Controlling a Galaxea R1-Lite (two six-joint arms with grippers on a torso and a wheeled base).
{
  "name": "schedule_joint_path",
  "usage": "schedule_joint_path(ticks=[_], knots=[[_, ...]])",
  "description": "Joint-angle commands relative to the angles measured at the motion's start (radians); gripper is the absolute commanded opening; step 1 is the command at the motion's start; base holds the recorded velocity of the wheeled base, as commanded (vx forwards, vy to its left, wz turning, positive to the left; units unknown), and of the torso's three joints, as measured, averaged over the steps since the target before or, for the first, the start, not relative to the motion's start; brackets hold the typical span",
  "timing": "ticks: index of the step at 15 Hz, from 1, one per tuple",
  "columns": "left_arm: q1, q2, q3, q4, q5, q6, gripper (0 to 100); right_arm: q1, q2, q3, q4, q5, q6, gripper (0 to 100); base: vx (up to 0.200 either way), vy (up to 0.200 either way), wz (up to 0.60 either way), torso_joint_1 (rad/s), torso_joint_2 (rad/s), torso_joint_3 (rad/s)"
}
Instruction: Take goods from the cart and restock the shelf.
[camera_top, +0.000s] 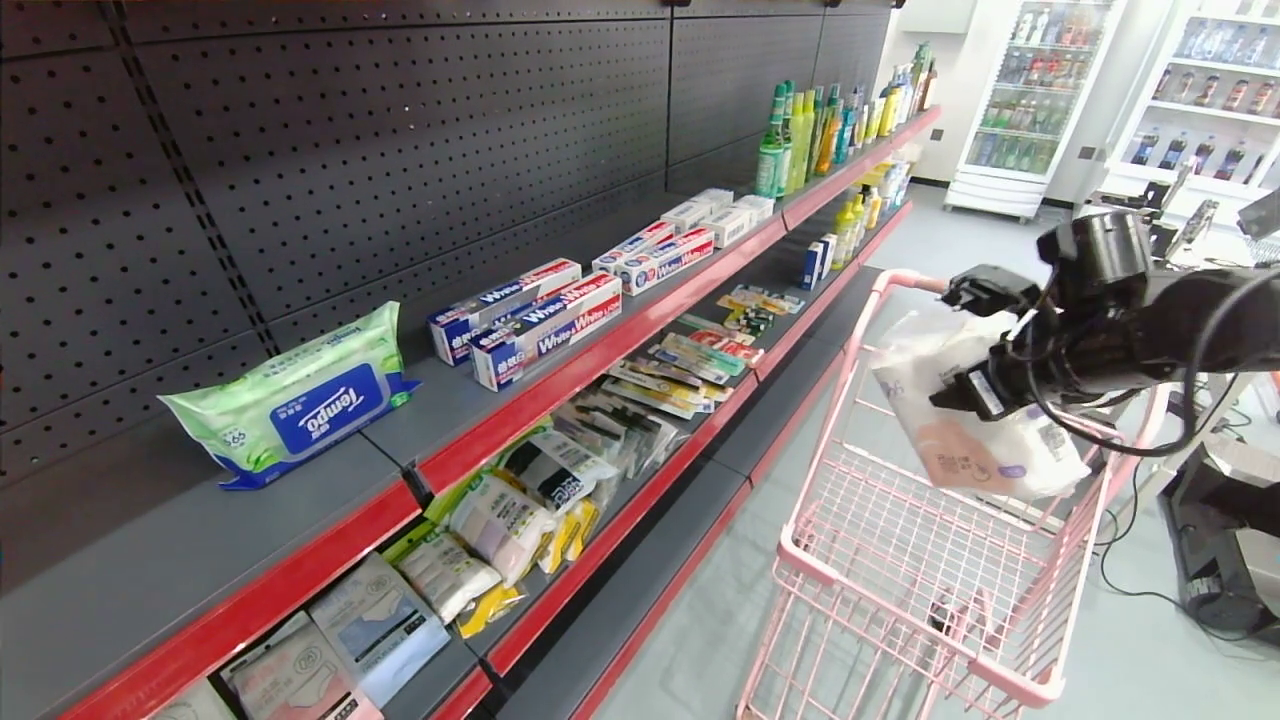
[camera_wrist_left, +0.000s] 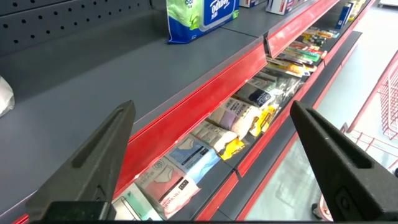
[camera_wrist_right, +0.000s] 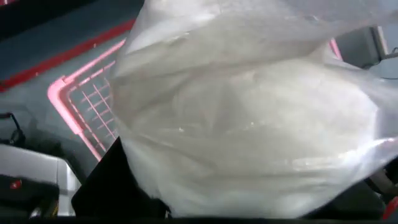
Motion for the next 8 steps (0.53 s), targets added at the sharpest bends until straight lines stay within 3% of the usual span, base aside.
schedule_joint_path(ticks=[1, 5, 6, 8], knots=[[0.0, 0.001, 0.0, 0.0, 0.0, 0.0, 100, 0.004, -0.359, 0.139, -0.001, -0.015, 0.085, 0, 0.0, 0.0, 0.0, 0.0, 0.0, 0.0], [0.0, 0.001, 0.0, 0.0, 0.0, 0.0, 100, -0.048, -0.633, 0.302, -0.002, -0.03, 0.101, 0, 0.0, 0.0, 0.0, 0.0, 0.0, 0.0], [0.0, 0.001, 0.0, 0.0, 0.0, 0.0, 100, -0.093, -0.777, 0.424, -0.007, -0.029, 0.091, 0, 0.0, 0.0, 0.0, 0.0, 0.0, 0.0], [0.0, 0.001, 0.0, 0.0, 0.0, 0.0, 100, -0.154, -0.896, 0.518, -0.009, -0.027, 0.057, 0, 0.0, 0.0, 0.0, 0.0, 0.0, 0.0]])
